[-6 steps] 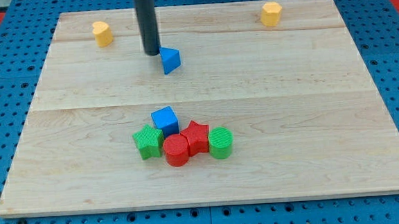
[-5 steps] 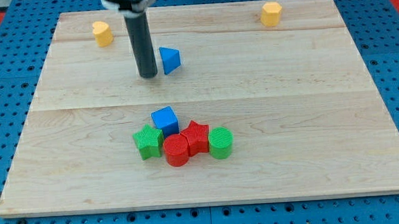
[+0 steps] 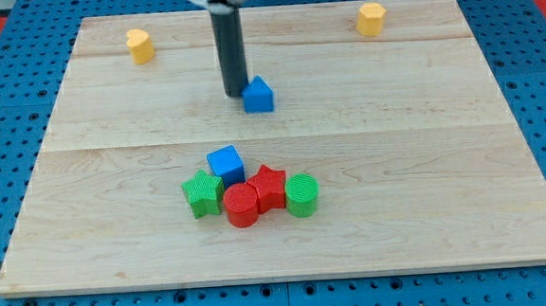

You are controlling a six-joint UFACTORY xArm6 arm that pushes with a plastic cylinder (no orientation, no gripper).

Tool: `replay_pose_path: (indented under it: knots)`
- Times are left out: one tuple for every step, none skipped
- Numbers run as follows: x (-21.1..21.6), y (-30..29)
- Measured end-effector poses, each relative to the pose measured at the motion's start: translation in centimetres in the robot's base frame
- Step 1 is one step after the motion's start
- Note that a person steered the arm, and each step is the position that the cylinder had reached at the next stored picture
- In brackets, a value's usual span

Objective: Move the blue triangle into the red star

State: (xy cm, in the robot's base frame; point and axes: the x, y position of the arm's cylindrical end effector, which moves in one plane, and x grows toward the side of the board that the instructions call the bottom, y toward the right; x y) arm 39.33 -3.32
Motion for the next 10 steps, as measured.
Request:
replay_pose_path:
  knots:
    - [1.3,1.0]
    - [-2.7,-0.4]
    - [-3.3,2.1]
    - [0.3,3.5]
    - [2.7,2.3]
    - [2.9,3.3]
    - [2.8,7.1]
    - [4.9,7.1]
    - [8.1,7.1]
    - [9.7,6.9]
